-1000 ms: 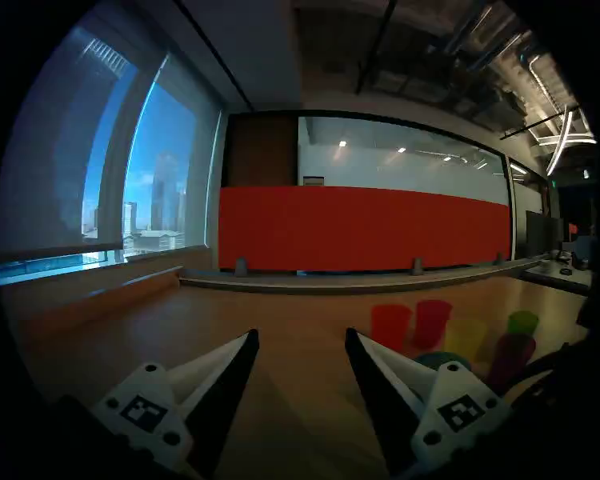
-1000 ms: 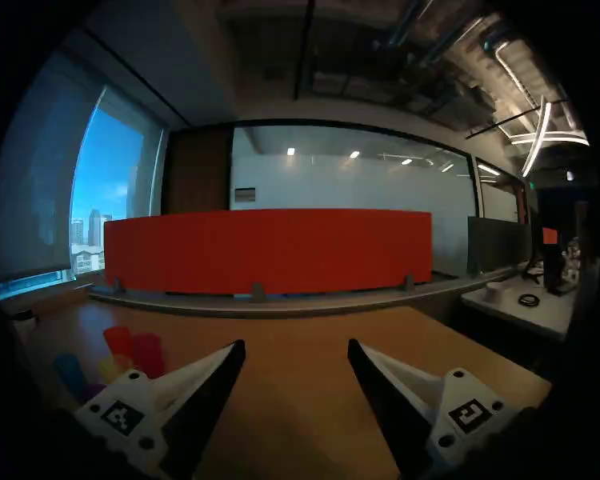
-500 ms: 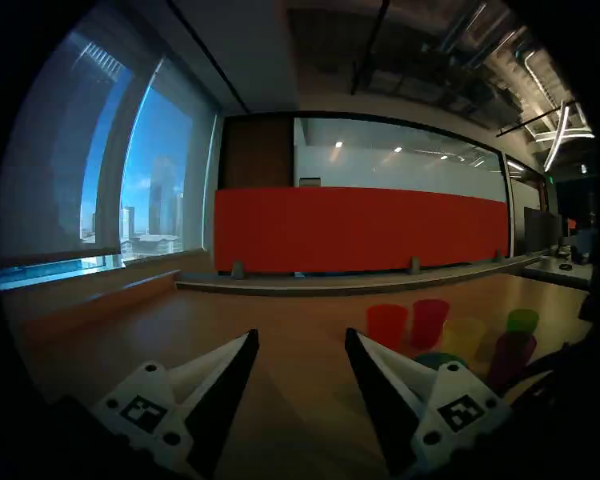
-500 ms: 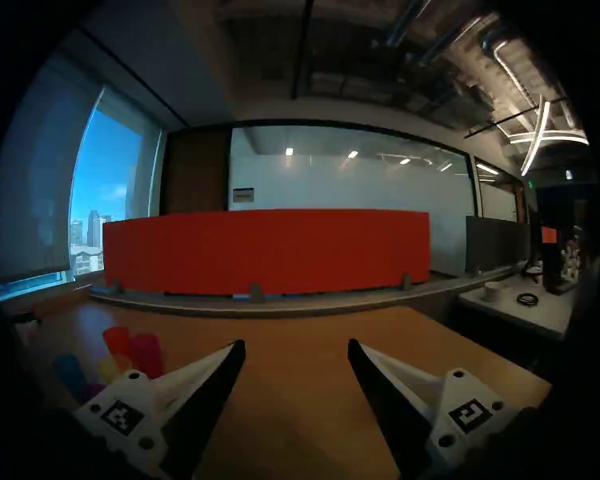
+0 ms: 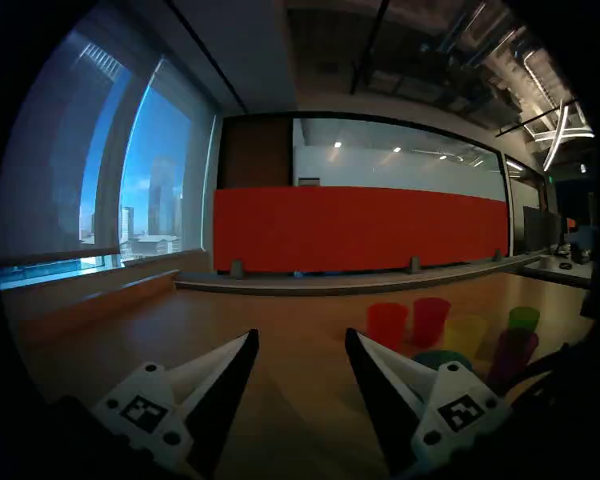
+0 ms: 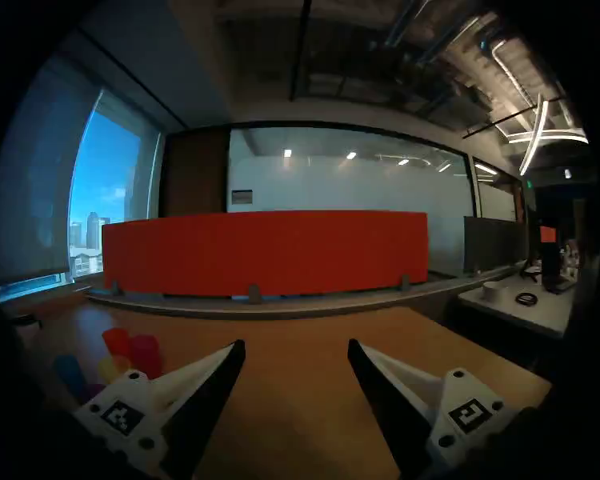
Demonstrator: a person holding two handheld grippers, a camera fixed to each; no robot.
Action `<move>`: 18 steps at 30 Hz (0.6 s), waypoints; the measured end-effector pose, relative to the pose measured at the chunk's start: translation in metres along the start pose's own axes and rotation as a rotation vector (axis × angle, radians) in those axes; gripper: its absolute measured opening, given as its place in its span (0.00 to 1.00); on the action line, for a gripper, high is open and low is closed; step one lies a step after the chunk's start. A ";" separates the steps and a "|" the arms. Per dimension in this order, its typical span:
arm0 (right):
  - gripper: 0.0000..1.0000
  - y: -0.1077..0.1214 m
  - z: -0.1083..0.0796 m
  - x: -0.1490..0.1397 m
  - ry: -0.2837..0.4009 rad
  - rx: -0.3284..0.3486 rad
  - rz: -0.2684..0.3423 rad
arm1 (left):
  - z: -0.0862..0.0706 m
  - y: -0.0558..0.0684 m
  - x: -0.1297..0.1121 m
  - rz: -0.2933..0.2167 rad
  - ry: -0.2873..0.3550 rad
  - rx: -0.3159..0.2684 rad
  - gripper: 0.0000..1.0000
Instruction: Pour water
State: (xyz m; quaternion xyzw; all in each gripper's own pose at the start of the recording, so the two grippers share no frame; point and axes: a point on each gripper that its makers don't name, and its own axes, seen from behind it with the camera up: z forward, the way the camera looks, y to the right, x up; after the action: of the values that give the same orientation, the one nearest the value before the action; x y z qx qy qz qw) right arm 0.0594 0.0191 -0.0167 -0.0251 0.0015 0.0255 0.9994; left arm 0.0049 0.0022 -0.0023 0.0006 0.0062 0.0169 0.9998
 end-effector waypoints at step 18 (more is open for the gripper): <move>0.99 -0.002 0.000 -0.013 0.026 0.022 -0.030 | 0.000 0.002 -0.001 0.004 0.000 -0.006 0.80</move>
State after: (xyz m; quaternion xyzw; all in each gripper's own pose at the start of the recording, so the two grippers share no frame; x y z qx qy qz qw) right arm 0.0462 0.0161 -0.0168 -0.0147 0.0142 0.0100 0.9997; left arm 0.0037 0.0044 -0.0027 -0.0024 0.0064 0.0190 0.9998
